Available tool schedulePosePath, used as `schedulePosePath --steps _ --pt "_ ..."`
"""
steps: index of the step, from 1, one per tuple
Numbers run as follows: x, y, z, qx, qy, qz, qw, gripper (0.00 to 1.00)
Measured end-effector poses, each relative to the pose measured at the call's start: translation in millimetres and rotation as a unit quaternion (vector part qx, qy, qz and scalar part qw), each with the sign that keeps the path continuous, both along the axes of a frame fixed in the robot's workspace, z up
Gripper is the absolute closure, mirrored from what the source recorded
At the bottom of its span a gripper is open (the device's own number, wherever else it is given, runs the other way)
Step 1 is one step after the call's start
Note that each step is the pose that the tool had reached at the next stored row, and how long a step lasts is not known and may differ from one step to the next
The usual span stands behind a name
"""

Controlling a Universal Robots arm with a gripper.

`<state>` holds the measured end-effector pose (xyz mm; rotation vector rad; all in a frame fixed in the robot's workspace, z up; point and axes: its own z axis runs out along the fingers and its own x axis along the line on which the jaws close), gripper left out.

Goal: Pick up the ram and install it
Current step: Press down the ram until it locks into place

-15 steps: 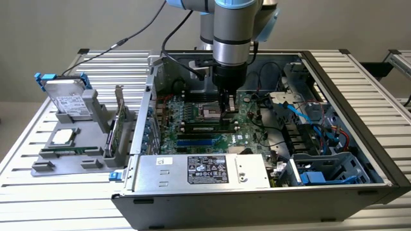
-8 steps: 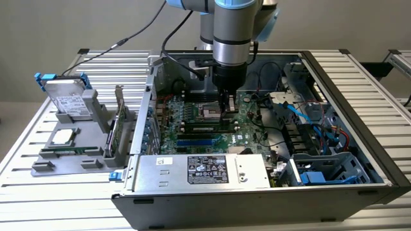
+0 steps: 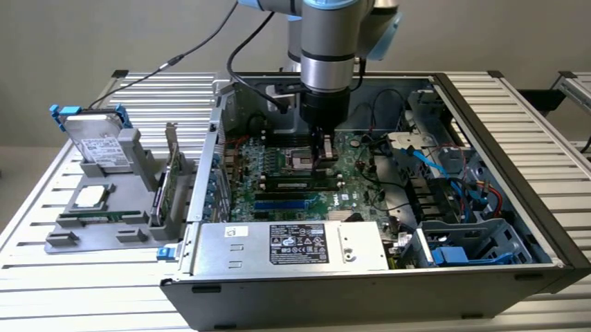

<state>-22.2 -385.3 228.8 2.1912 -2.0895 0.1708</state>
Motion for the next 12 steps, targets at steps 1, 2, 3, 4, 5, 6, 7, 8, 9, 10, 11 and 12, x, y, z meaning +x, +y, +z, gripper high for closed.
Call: schedulePosePath --steps 1,2,3,4,5,6,7,8,9,10,11,12 --pt "-1.5 0.0 0.1 0.0 0.0 0.0 1.0 0.9" --pt "-2.8 0.0 0.2 -0.0001 -0.0001 0.0 1.0 0.9" --pt "-4.2 0.1 0.2 -0.0001 -0.0002 0.0 1.0 0.9" --pt "-5.7 0.2 0.2 -0.0001 -0.0003 0.0 1.0 0.9" --pt "-7.1 0.3 0.2 0.0 -0.0005 0.0 1.0 0.9" --pt "-8.7 0.5 0.3 -0.0001 -0.0006 0.0 1.0 0.9" --pt "-10.2 0.6 0.4 -0.0002 -0.0007 0.0 1.0 0.9" --pt "-11.8 0.9 0.4 -0.0002 -0.0008 0.0 1.0 0.9" --pt "-13.2 1.1 0.4 -0.0002 -0.0009 0.0 1.0 0.9" --pt "-14.7 1.3 0.5 -0.0001 -0.0011 0.0 1.0 0.9" --pt "-16.3 1.6 0.4 -0.0001 -0.0012 0.0 1.0 0.9" --pt "-17.8 1.8 0.4 -0.0001 -0.0014 0.0 1.0 0.9"
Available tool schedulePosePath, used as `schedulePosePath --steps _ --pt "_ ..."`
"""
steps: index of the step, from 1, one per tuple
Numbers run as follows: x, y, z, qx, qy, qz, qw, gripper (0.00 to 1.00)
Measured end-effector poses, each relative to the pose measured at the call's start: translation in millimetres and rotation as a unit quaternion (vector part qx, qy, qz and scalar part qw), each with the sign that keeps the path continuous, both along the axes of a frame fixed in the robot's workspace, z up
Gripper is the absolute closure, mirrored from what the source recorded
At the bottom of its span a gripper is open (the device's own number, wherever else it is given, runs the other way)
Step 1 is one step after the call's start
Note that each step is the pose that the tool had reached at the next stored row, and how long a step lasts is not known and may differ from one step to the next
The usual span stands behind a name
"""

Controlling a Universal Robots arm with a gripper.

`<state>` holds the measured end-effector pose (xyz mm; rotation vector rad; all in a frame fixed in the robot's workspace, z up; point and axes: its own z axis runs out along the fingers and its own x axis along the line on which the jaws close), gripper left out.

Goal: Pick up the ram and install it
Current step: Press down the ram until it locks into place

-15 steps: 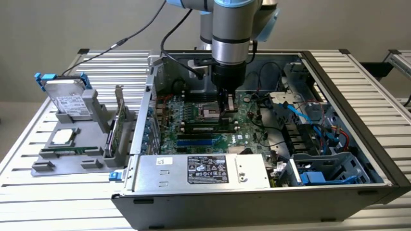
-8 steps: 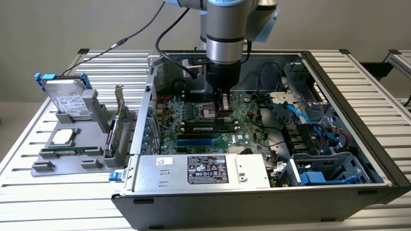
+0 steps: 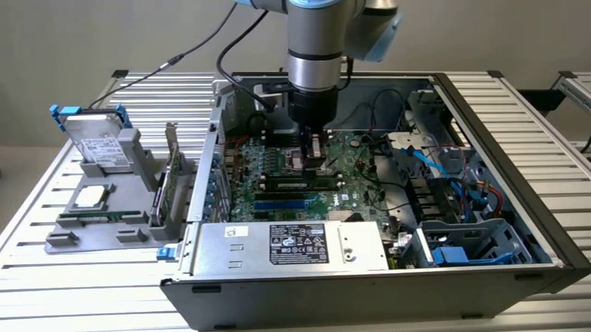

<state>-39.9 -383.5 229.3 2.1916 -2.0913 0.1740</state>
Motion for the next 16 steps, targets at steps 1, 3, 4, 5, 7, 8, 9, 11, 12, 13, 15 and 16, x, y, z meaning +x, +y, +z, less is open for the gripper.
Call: schedulePosePath --steps 1,3,4,5,7,8,9,11,12,13,15,16 --pt "-1.6 0.2 0.0 0.0 -0.0002 0.0 1.0 0.9" --pt "-4.8 0.8 0.0 0.0 -0.0004 0.0 1.0 0.9" --pt "-6.4 1.0 0.0 0.0 -0.0005 0.0 1.0 0.9" --pt "-7.9 1.3 0.0 0.0 -0.0006 0.0 1.0 0.9" --pt "-10.9 1.8 0.0 0.0 -0.0009 -0.001 1.0 0.9" --pt "-12.5 2.0 0.0 0.0 -0.001 -0.001 1.0 0.9" --pt "-14.3 2.2 0.0 0.0 -0.0011 -0.001 1.0 0.9" --pt "-18.3 2.2 0.0 0.0 -0.0012 -0.001 1.0 0.9" --pt "-19.6 2.3 0.1 0.0 -0.0011 -0.001 1.0 0.9" --pt "-21.0 2.3 0.1 0.0 -0.0012 -0.001 1.0 0.9" --pt "-23.6 2.2 0.1 0.0 -0.0013 -0.001 1.0 0.9" --pt "-24.8 2.3 0.0 0.0001 -0.0015 -0.001 1.0 0.9"
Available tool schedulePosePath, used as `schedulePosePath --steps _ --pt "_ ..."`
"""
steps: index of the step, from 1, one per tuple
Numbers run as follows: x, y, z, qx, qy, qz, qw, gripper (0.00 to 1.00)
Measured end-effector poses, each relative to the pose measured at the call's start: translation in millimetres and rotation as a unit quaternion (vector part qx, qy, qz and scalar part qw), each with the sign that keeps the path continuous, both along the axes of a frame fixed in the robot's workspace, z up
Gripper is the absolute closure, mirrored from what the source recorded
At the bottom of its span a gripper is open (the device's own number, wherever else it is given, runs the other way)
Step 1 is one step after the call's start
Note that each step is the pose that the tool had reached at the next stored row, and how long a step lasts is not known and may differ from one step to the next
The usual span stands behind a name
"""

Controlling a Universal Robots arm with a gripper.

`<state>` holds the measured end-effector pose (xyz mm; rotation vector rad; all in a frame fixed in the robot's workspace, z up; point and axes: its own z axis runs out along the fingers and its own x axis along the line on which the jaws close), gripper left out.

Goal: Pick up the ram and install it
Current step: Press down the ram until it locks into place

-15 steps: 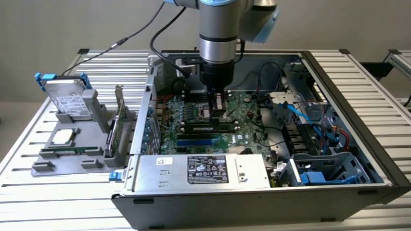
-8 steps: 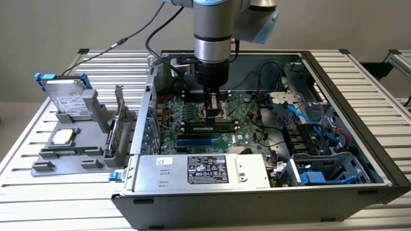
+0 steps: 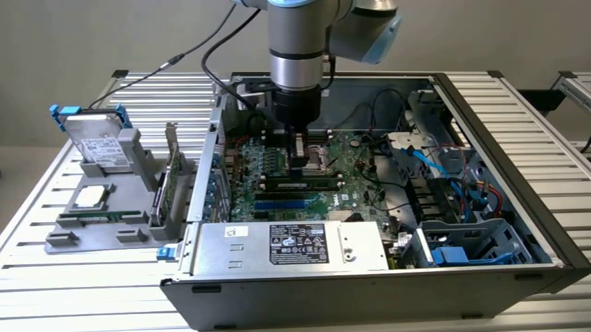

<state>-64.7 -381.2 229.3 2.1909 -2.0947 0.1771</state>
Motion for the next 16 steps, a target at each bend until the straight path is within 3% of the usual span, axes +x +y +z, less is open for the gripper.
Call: schedulePosePath --steps 9,16 --pt "-2.0 -0.1 -3.8 -0.0003 -0.0069 0.0 1.0 0.9" --pt "-2.2 0.3 -5.7 -0.0003 -0.0086 0.0 1.0 0.9"
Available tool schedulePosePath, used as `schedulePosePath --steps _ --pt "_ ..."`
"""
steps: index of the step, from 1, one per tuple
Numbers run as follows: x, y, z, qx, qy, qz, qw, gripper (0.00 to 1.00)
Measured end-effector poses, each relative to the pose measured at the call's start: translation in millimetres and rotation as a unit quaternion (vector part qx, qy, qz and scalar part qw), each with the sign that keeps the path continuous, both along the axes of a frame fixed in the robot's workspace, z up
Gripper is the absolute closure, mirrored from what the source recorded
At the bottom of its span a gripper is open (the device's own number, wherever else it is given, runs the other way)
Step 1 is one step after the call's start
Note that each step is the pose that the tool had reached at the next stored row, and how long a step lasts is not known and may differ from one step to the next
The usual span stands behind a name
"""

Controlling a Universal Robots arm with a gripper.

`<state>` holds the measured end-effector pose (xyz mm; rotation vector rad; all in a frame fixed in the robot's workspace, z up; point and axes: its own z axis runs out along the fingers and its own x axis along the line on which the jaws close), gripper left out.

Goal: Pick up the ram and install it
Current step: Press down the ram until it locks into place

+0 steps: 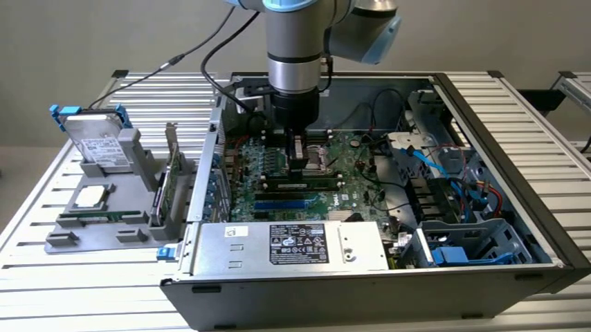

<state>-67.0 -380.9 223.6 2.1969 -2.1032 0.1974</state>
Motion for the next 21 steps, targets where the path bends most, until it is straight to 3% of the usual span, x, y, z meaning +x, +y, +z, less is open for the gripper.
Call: schedulePosePath --steps 8,15,21 --pt "2.0 -1.1 13.6 0.0007 0.0005 0.0 1.0 0.9" --pt "16.9 -8.9 17.3 0.006 0.0023 0.0 1.0 0.9" --pt "28.1 -11.5 17.8 0.0087 0.0038 0.0 1.0 0.9"
